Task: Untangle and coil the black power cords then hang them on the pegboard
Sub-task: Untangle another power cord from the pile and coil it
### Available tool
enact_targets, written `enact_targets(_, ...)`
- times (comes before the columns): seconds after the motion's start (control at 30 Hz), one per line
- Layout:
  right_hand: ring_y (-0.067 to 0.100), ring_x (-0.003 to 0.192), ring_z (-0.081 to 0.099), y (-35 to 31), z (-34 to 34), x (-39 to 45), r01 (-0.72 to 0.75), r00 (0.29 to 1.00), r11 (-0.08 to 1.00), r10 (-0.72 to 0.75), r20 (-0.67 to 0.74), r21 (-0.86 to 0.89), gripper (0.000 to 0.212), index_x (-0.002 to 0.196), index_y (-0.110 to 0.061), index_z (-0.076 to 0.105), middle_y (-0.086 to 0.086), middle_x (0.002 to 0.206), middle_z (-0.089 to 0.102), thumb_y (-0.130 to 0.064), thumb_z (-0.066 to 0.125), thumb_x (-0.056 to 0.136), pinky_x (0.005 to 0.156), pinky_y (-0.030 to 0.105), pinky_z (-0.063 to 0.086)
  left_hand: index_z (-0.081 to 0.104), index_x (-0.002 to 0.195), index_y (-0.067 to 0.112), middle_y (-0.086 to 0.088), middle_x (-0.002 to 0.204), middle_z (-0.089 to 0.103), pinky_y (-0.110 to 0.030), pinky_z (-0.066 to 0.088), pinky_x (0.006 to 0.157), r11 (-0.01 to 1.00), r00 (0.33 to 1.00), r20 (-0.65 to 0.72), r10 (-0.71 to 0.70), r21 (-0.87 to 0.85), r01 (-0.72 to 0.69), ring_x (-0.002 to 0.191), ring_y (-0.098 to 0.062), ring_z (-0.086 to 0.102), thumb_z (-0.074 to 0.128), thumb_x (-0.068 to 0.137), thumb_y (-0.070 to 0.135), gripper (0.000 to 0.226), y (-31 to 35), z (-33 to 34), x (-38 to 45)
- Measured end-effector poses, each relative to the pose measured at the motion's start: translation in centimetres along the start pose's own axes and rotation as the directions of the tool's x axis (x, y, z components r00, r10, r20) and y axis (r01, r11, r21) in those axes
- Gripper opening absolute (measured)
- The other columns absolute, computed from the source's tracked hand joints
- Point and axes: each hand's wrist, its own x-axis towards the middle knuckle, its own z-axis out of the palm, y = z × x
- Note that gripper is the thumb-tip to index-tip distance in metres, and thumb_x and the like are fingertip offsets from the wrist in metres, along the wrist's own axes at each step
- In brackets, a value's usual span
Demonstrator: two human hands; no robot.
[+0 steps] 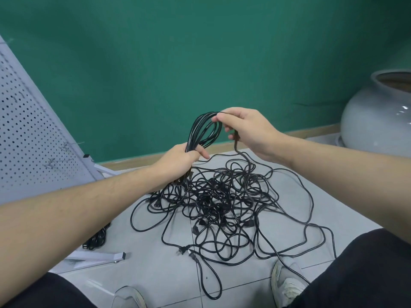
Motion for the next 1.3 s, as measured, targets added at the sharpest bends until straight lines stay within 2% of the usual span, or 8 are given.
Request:
enact_targets(0.17,0.003,0.096,0.062,0.5,0.3,0.0,0.068,0.98,0.994,-0.082,-0.181,-0.085,0.013,0.082,-0.039,0.072,-0.027,0.092,0.069,-0.033,0.07,0.094,0.101,0.043,0.053,0.069,0.073,0.03,0.019,0.049,0.046,-0.035,0.033,0.069,0.996,0.999,0.034,0.014,-0.093,-0.011,0.064,-0.021,0.038,0.048,0.086,0.015,0.029,0.6,0.8,-0.9)
enact_targets(0.23,0.009,0.098,0.065,0.6,0.4,0.0,0.034,0.982,0.999,-0.036,-0.184,-0.016,0.009,0.101,-0.038,0.067,-0.02,0.101,0.069,-0.037,0.07,0.093,0.094,0.047,0.057,0.068,0.071,0.031,0.014,0.053,0.045,-0.036,0.034,0.068,0.99,0.999,0.045,0.031,-0.139,-0.025,0.067,-0.022,0.041,0.047,0.075,0.024,0.022,1.3,1.2,-1.4)
enact_targets(0.33,0.024,0.098,0.073,0.3,0.4,0.0,-0.172,0.976,0.971,0.191,-0.104,0.163,0.051,0.133,-0.027,0.047,0.001,0.105,0.074,-0.044,0.072,0.091,0.087,0.045,0.061,0.068,0.072,0.03,-0.004,0.068,0.039,-0.038,0.033,0.072,0.984,0.997,0.057,0.042,-0.178,-0.031,0.072,-0.024,0.04,0.047,0.072,0.025,0.022,1.6,1.4,-1.7)
enact_targets(0.47,0.021,0.081,0.07,-0.2,0.4,-0.5,-0.256,0.965,0.944,0.262,-0.003,0.207,0.03,0.105,-0.012,0.066,0.002,0.079,0.073,-0.04,0.067,0.096,0.095,0.043,0.058,0.069,0.072,0.029,-0.003,0.065,0.036,-0.039,0.033,0.066,0.974,0.992,0.118,0.039,-0.227,-0.012,0.061,-0.021,0.036,0.049,0.075,0.021,0.022,1.3,1.5,-2.0)
enact_targets(0.77,0.014,0.051,0.034,-1.5,1.9,-0.6,-0.274,0.953,0.792,0.299,0.045,0.545,0.028,0.085,-0.022,0.043,-0.005,0.06,0.023,-0.038,0.06,0.1,0.071,0.032,0.035,0.068,0.076,0.023,0.022,0.049,0.051,-0.025,0.031,0.051,0.967,0.978,0.195,0.074,-0.254,-0.023,0.06,-0.01,0.04,0.04,0.088,0.0,0.038,1.8,1.8,-2.1)
enact_targets(0.93,0.012,0.047,0.023,-2.1,2.4,-0.4,-0.245,0.95,0.712,0.312,0.016,0.658,0.028,0.083,-0.02,0.044,-0.006,0.057,0.017,-0.033,0.059,0.102,0.059,0.028,0.039,0.069,0.066,0.023,-0.004,0.088,0.077,-0.03,0.047,0.08,0.944,0.971,0.193,0.139,-0.321,-0.071,0.095,-0.021,0.067,0.044,0.065,0.014,0.027,2.4,1.7,-1.7)
enact_targets(1.17,0.026,0.093,0.065,-0.5,1.7,-0.4,-0.415,0.908,0.829,0.349,0.232,0.376,0.068,0.121,-0.014,0.056,0.01,0.103,0.066,-0.072,0.027,0.098,0.087,0.044,0.054,0.058,0.071,0.006,-0.008,0.061,0.048,-0.041,0.063,0.077,0.802,0.996,0.058,0.075,-0.597,-0.026,0.063,-0.022,0.052,0.039,0.087,-0.007,0.028,2.2,1.5,-1.2)
enact_targets(1.3,0.017,0.099,0.067,1.6,1.9,-1.7,-0.363,0.843,0.924,0.381,0.381,-0.121,0.058,0.127,-0.019,0.054,-0.001,0.104,0.073,-0.061,0.021,0.104,0.092,0.045,0.041,0.051,0.069,0.008,-0.006,0.062,0.04,-0.041,0.059,0.071,0.665,0.996,-0.086,-0.018,-0.745,-0.053,0.056,-0.022,0.048,0.033,0.088,-0.007,0.031,3.3,0.9,-1.0)
